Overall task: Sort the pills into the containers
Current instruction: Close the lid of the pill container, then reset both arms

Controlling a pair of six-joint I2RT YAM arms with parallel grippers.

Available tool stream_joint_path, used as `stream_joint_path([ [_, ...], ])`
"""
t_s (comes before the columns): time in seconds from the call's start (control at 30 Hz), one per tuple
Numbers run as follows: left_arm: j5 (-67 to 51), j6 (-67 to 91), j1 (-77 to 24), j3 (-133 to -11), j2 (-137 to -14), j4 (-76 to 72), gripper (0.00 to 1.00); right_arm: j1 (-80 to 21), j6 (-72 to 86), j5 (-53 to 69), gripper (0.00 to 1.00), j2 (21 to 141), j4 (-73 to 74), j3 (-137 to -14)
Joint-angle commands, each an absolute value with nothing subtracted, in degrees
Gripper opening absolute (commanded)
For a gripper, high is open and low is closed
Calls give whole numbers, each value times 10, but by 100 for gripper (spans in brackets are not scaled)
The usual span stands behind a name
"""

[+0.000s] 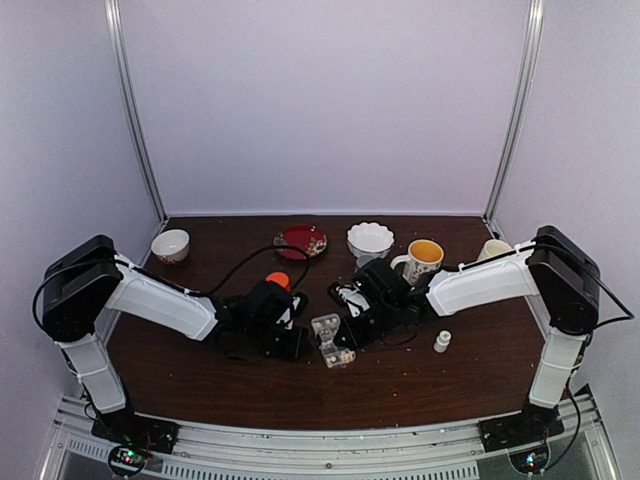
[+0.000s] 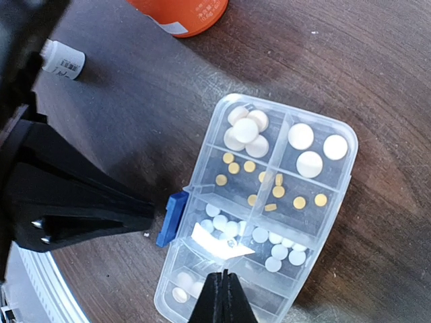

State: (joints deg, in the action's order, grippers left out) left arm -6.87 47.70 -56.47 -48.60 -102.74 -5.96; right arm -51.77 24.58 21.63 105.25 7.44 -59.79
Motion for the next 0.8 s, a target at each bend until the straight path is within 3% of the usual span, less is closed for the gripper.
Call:
stream_joint_path([
  [0.0,-37,476,-567,-465,-973,-66,0,-520,231,188,0,1075,120,-602],
  [0.1,-46,471,-568,-460,-959,-77,0,-520,229,185,0,1073,124,-602],
  [0.2,-71,466,-568,-461,-957,-109,14,-520,227,184,0,1072,126,-604],
  [0.27,-72,460,-568,-479,-963,-99,18,-520,227,186,0,1073,127,-604],
  [0.37,-76,452,-567,-511,-978,-81,0,-521,227,187,0,1071,127,-604],
  [0.77,-99,472,-564,-586,-1061,-52,0,-521,227,184,0,1071,130,-603],
])
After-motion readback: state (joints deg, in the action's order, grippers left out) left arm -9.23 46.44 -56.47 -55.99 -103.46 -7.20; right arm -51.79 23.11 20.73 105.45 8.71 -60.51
